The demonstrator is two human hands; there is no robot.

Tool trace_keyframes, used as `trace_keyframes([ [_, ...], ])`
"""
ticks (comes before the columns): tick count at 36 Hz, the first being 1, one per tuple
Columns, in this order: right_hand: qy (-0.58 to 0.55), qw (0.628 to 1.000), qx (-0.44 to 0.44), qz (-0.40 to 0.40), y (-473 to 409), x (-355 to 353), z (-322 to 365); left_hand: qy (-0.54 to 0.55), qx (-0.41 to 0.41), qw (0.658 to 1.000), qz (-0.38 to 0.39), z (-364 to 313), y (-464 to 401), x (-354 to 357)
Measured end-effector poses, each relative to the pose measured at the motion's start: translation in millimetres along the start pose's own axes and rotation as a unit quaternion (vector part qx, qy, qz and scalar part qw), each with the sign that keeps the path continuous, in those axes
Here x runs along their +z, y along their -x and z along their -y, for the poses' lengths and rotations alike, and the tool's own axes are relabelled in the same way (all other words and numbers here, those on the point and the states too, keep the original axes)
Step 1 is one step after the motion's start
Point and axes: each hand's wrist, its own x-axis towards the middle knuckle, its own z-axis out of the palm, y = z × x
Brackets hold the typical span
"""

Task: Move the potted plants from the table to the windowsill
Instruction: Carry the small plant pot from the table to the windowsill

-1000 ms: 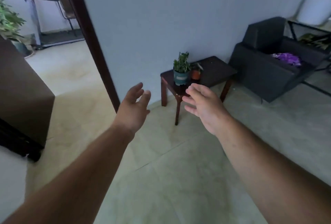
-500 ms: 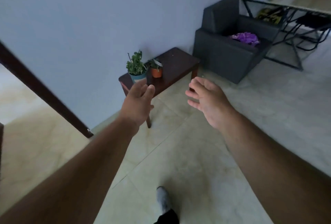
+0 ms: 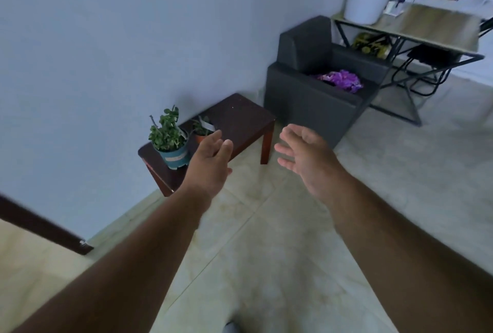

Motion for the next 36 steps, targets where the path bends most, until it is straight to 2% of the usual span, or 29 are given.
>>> trace_keyframes([
  [11,-0.015,0.998,0.028,0.051,-128,-20,12,-0.004,-0.012,0.999,-0.051,-7,-107,48],
  [18,-0.022,0.995,0.027,0.095,-238,-63,23,-0.027,-0.023,0.994,-0.106,-14,-180,108],
  [24,-0.003,0.989,0.049,0.137,-320,-86,26,0.007,-0.054,0.987,-0.153,-17,-227,151],
  [36,0.026,0.971,0.098,0.215,-436,-28,8,0.031,-0.124,0.960,-0.250,12,-310,129],
])
